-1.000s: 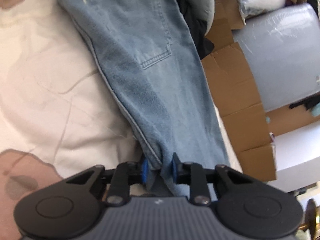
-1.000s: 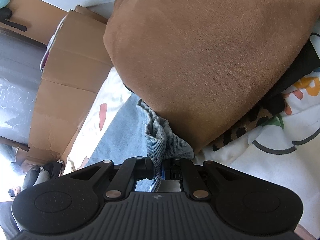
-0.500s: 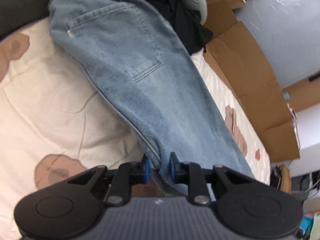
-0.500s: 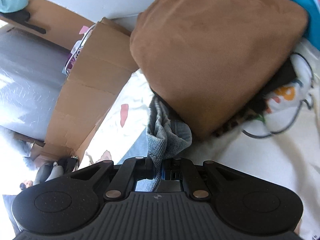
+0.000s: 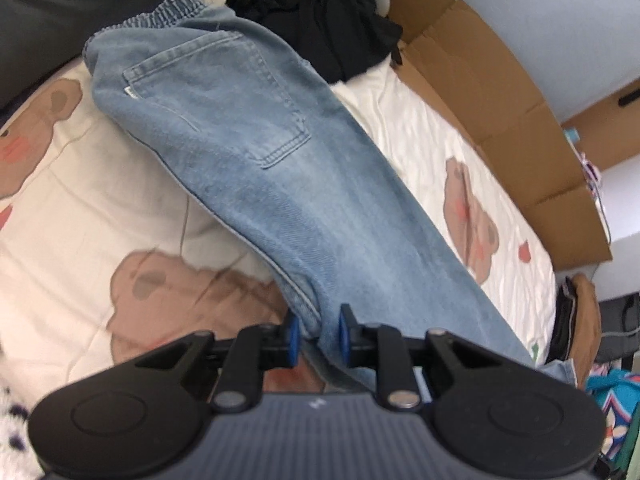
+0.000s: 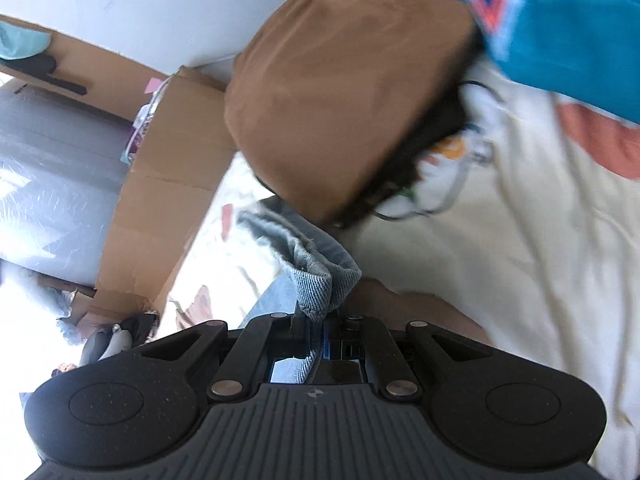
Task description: Fold clothes
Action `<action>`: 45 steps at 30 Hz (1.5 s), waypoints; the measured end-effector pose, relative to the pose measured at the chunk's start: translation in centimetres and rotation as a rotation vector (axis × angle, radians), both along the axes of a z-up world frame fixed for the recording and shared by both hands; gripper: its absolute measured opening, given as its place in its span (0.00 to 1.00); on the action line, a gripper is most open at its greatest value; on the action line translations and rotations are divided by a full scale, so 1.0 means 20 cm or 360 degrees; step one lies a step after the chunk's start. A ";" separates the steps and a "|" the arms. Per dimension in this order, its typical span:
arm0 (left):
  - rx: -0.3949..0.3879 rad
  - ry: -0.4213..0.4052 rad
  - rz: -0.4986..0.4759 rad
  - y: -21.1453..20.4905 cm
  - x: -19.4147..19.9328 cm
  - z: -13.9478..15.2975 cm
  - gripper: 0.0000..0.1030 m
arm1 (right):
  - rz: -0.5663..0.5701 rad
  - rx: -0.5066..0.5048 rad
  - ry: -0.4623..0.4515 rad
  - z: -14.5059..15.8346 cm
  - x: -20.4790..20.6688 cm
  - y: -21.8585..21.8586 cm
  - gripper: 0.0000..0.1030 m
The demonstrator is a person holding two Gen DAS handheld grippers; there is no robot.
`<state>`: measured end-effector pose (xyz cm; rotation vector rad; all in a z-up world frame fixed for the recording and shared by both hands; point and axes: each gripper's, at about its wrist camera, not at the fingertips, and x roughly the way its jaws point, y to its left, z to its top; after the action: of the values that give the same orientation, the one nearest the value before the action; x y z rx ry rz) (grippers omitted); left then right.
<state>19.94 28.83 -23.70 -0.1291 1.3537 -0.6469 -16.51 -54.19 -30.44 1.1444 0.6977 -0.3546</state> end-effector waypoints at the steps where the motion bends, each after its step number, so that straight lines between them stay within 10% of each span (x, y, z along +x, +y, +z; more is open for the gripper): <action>1: 0.0007 0.0003 -0.0012 0.01 -0.01 0.00 0.19 | -0.0010 0.0007 0.0017 -0.01 -0.04 0.01 0.04; 19: 0.0130 0.0127 -0.0054 0.05 -0.13 -0.19 0.20 | -0.0156 0.0066 0.0255 -0.25 -0.35 0.01 0.05; 24: 0.0257 0.0188 -0.0064 0.02 -0.12 -0.31 0.26 | -0.0185 0.0141 0.0374 -0.37 -0.33 -0.01 0.18; 28: 0.0286 0.0101 -0.0101 0.03 -0.11 -0.22 0.30 | -0.0162 -0.0023 0.0394 -0.27 -0.34 -0.02 0.36; 45: 0.0355 -0.0376 -0.0044 -0.12 0.34 -0.07 0.33 | 0.0257 -0.0542 0.0409 -0.07 0.07 0.03 0.36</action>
<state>26.80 26.52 -25.17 0.1424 1.1911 -0.5126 -15.11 -53.61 -31.82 0.7211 0.9099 -0.4682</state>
